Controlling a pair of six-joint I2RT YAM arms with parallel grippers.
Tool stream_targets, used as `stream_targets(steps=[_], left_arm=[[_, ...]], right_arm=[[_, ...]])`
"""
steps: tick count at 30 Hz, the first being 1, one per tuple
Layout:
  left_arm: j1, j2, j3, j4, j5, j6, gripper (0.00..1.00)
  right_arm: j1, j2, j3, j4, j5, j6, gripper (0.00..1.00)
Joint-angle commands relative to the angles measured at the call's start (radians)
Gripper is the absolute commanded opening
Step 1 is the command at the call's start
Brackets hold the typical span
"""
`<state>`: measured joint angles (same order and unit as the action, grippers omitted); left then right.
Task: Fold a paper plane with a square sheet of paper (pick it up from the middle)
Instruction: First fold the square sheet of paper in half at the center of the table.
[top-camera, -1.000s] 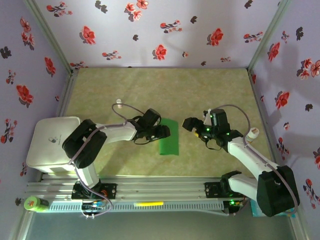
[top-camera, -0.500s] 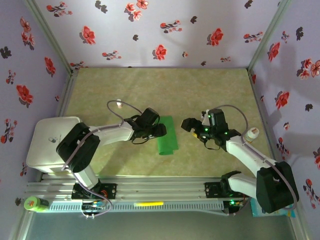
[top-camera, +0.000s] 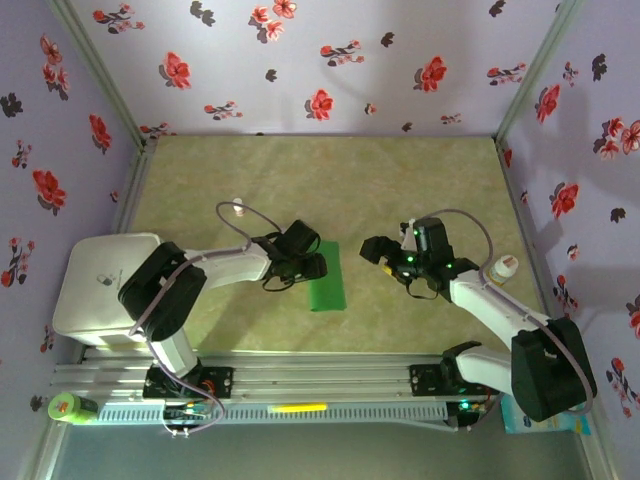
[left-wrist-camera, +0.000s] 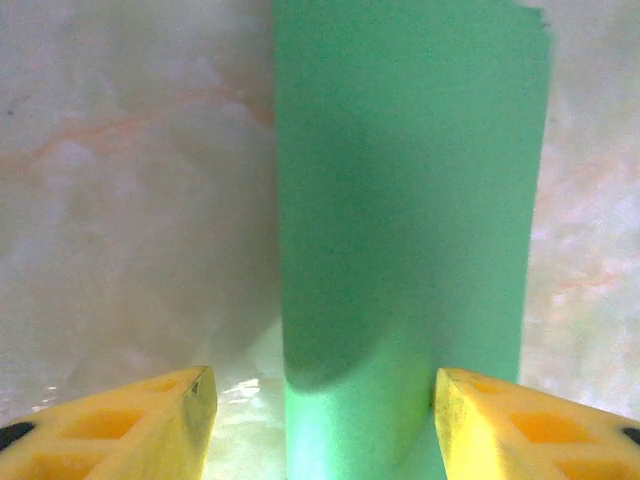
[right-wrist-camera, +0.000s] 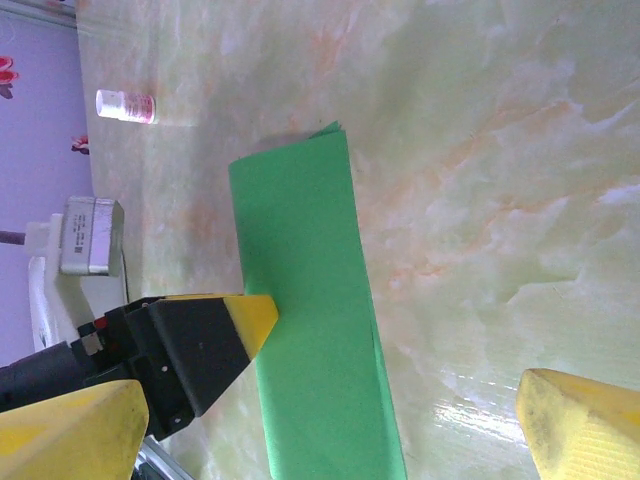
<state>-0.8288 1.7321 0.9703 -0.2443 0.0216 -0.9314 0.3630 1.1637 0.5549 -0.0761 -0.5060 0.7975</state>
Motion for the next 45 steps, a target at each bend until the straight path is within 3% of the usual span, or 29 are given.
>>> stream_targets(steps=[1,28,31,36,45], left_arm=[[-0.004,0.020,0.029,-0.048,-0.039,0.001,0.59],[-0.003,0.081,0.029,-0.057,-0.063,-0.006,0.60],[-0.003,0.087,0.024,-0.055,-0.059,0.002,0.61],[-0.007,0.103,0.034,-0.054,-0.056,0.033,0.61],[-0.010,0.142,0.054,-0.057,-0.029,0.058,0.61]], right_arm=[[0.013,0.007,-0.003,0.012,-0.016,0.008,0.95],[0.050,0.074,0.009,0.009,-0.016,-0.019,0.94],[0.061,0.081,0.019,-0.037,0.021,-0.045,0.89],[0.133,0.123,0.117,-0.261,0.217,-0.160,0.82],[0.154,0.172,0.116,-0.227,0.209,-0.127,0.82]])
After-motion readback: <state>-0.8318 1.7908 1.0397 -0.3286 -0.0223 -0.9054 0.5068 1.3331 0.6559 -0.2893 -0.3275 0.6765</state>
